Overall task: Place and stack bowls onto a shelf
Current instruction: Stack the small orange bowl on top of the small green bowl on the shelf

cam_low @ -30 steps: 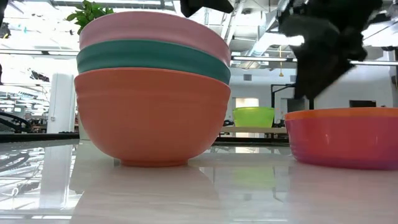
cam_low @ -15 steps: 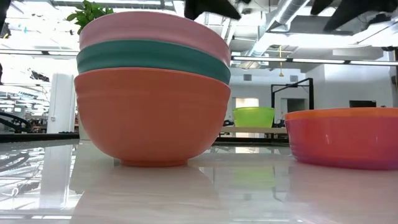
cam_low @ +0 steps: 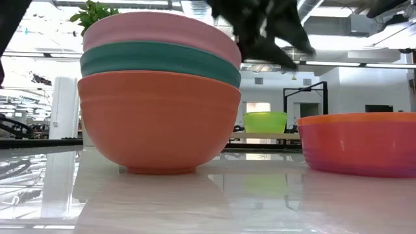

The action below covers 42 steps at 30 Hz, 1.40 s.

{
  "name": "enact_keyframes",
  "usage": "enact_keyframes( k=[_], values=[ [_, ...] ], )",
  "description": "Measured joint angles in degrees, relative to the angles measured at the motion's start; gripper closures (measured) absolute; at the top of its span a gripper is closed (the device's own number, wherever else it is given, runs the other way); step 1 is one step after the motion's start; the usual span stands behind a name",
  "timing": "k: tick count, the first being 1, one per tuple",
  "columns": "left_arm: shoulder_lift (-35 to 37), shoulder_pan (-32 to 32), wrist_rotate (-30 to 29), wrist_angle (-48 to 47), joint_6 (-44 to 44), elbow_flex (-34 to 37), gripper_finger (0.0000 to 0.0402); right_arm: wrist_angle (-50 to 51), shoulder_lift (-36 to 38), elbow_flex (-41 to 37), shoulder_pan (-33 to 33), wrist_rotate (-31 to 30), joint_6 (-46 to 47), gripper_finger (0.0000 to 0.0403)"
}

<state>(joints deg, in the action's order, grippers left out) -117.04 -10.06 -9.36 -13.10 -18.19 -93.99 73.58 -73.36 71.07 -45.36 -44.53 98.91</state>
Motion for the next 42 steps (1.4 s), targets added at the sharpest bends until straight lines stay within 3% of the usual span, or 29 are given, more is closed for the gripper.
enact_keyframes(
  k=[10,15,26,42],
  values=[
    [-6.89,-1.13,2.58,2.94,-0.5,0.02,0.023,0.41,-0.02,-0.02,0.5,-0.37,0.2,0.0161],
    [-7.45,-1.58,-1.87,2.39,0.54,-0.07,0.023,0.38,-0.02,-0.02,0.5,-0.42,0.19,0.0161],
    [-9.15,-1.52,-2.08,1.7,0.54,0.02,0.0233,0.15,-0.02,-0.02,0.5,-0.44,0.2,0.0161],
    [-9.15,-1.15,-2.78,-1.07,1.46,0.02,0.0385,0.15,-0.02,-0.02,0.5,-0.42,0.32,0.0161]
  ],
)
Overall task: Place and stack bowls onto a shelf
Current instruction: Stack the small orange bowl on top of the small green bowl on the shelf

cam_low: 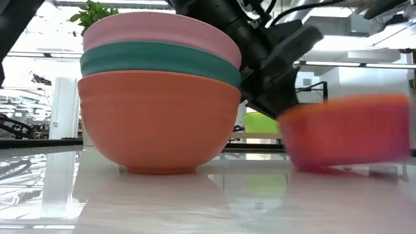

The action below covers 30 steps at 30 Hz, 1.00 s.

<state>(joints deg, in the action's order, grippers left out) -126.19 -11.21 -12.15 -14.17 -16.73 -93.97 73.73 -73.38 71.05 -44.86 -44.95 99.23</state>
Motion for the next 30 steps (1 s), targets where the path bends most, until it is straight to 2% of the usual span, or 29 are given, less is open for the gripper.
enact_keyframes(
  k=[3,17,24,30],
  values=[
    [0.0,0.33,-0.92,-0.98,0.0,0.0,0.0398,0.0,0.0,0.0,0.0,0.0,0.03,0.0161],
    [1.27,2.08,-0.69,-2.68,-1.36,-0.39,0.0401,-0.08,0.0,0.0,-0.15,1.32,1.5,0.0161],
    [2.92,3.86,-2.7,-11.71,2.26,-6.96,0.0401,-0.21,0.0,0.22,-0.59,1.49,1.54,0.0161],
    [2.84,5.57,-0.54,-16.08,2.11,-11.9,0.0401,-0.02,0.0,0.22,-1.67,1.49,1.64,0.0161]
  ],
)
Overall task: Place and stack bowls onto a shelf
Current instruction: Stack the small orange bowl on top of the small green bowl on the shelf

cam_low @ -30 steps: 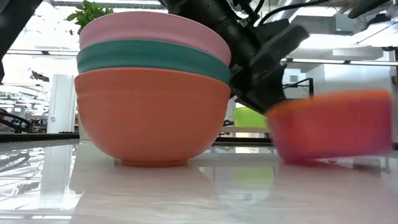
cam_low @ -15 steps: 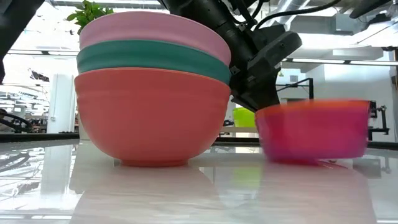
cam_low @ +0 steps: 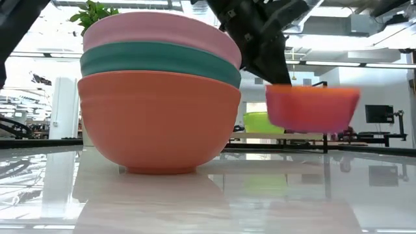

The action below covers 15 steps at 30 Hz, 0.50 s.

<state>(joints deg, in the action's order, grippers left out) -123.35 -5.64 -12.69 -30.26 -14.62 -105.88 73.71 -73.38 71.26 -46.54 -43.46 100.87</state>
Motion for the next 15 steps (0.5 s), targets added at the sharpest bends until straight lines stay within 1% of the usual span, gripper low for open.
enact_keyframes(
  k=[3,7,11,15],
  values=[
    [0.04,0.55,1.14,-3.34,-0.27,-1.93,0.0401,0.04,0.0,0.0,-1.03,0.02,0.6,0.0161],
    [0.28,1.32,2.23,-3.82,0.27,-3.06,0.0401,-0.01,0.0,0.0,-2.64,0.07,1.65,0.0161],
    [0.28,2.73,8.05,-4.99,-1.82,-3.07,0.0401,-0.04,0.0,0.0,-4.18,0.26,2.45,0.0161],
    [0.43,3.38,8.76,-5.12,-2.44,-3.07,0.0401,0.02,0.0,0.0,-5.36,0.28,3.55,0.0161]
  ],
)
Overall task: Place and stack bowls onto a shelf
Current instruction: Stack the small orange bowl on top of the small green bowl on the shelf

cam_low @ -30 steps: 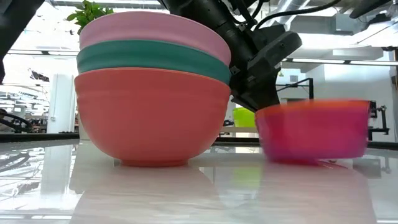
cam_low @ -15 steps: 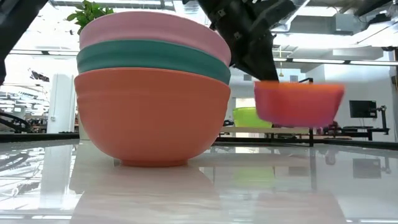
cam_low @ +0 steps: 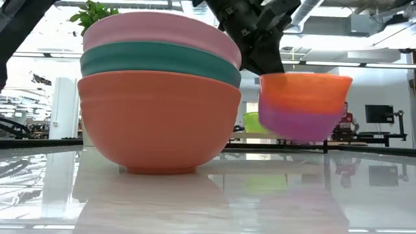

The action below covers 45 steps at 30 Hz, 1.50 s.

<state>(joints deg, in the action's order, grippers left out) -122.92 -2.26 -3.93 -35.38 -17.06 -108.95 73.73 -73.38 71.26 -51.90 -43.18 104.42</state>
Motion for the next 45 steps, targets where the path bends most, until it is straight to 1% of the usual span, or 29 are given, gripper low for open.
enact_keyframes(
  k=[3,7,12,14,16,22,28,34,37,40,43,45],
  values=[
    [0.08,0.86,0.96,-0.1,-0.22,0.0,0.0401,-0.02,0.0,0.0,-0.42,0.02,0.3,0.0161],
    [0.34,2.12,3.64,0.17,-2.15,0.01,0.0401,-0.02,0.0,0.0,-0.61,0.0,0.37,0.0161],
    [3.23,3.41,0.12,0.19,-1.59,0.07,0.0401,-0.09,0.0,0.0,-0.61,0.0,0.35,0.0161],
    [4.08,4.71,-0.21,0.7,-1.79,0.07,0.0401,-0.21,0.0,0.0,-0.61,-0.02,0.35,0.0161],
    [4.67,6.24,-1.73,1.3,-2.11,0.07,0.0401,-0.23,0.0,0.0,-0.61,-0.02,0.34,0.0161],
    [5.65,10.74,-5.46,7.12,-3.52,0.05,0.0401,-0.4,0.02,0.0,-0.59,-0.05,0.34,0.0161],
    [5.65,15.61,-6.71,14.21,-4.72,0.04,0.0401,-0.47,0.02,0.0,-0.59,-0.07,0.42,0.0161],
    [4.86,20.18,-7.91,15.8,-4.81,0.04,0.0401,-0.48,0.02,0.0,-0.02,-0.09,0.5,0.0161],
    [4.71,22.01,-6.41,15.68,-5.16,0.52,0.0401,-0.44,0.01,0.0,0.0,-0.11,0.52,0.0161],
    [4.75,23.21,-6.13,16.49,-5.22,1.95,0.0401,-0.32,0.02,0.0,0.01,-0.11,0.54,0.0161],
    [4.42,24.22,-3.44,15.29,-6.11,2.4,0.0401,-0.22,0.02,0.0,0.33,-0.13,0.52,0.0161],
    [3.25,24.42,-3.01,17.39,-6.22,2.23,0.0401,-0.15,0.02,0.0,0.72,-0.2,0.36,0.0161]
  ],
)
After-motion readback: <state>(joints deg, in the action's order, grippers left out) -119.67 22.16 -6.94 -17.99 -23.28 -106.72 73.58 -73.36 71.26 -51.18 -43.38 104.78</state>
